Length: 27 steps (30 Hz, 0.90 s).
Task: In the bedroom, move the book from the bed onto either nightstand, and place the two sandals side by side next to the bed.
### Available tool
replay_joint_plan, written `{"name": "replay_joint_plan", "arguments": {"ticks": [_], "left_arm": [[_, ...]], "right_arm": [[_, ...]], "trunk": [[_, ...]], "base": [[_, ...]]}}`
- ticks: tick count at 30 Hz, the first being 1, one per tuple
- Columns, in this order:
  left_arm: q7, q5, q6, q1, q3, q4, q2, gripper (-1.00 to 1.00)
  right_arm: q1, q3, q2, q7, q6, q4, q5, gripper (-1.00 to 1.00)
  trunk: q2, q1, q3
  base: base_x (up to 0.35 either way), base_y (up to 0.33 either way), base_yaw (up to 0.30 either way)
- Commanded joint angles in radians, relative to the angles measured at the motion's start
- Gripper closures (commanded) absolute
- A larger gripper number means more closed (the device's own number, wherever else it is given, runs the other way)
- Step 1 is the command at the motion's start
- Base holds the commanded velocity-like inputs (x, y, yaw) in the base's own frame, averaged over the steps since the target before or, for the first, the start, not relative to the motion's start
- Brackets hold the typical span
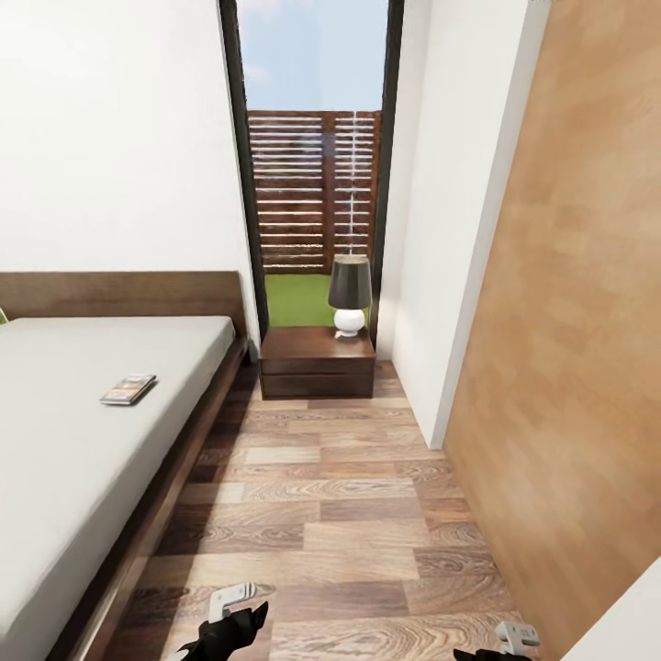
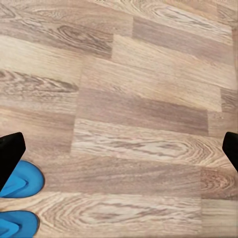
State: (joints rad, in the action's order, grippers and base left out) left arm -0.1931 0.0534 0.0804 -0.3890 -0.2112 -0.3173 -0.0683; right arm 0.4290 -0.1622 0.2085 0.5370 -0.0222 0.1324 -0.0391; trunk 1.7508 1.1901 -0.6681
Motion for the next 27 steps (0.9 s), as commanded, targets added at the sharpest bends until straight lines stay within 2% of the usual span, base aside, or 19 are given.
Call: {"name": "replay_joint_plan", "arguments": {"ticks": [1, 7, 14, 23, 27], "left_arm": [[-0.006, 0.005, 0.001, -0.001, -0.005, 0.001, -0.001, -1.0], [-0.006, 0.005, 0.001, -0.001, -0.005, 0.001, -0.001, -1.0], [-0.006, 0.006, 0.001, -0.001, -0.005, 0.001, 0.0, -1.0], [-0.006, 0.006, 0.002, -0.001, -0.005, 0.001, -0.001, -1.0], [-0.006, 0.006, 0.002, -0.001, -0.005, 0.001, -0.001, -1.0]], "right_arm": [[0.0, -0.003, 0.0, 0.005, -0.002, 0.0, -0.004, -1.0], [0.0, -0.003, 0.0, 0.006, -0.002, 0.0, -0.004, -1.0], [0.0, -0.003, 0.0, 0.009, -0.002, -0.001, -0.004, -1.0], [0.0, -0.003, 0.0, 0.008, -0.002, 0.0, -0.004, -1.0], [0.0, -0.003, 0.0, 0.008, -0.002, 0.0, -0.004, -1.0]], "trunk": [[-0.007, -0.004, 0.002], [-0.049, -0.027, 0.021], [-0.098, -0.054, 0.044], [-0.098, -0.054, 0.044], [-0.098, -0.054, 0.044]], "base": [[0.0, 0.0, 0.0], [0.0, 0.0, -0.046], [0.0, 0.0, -0.181], [0.005, -0.004, -0.025], [0.153, -0.134, -0.001]]}}
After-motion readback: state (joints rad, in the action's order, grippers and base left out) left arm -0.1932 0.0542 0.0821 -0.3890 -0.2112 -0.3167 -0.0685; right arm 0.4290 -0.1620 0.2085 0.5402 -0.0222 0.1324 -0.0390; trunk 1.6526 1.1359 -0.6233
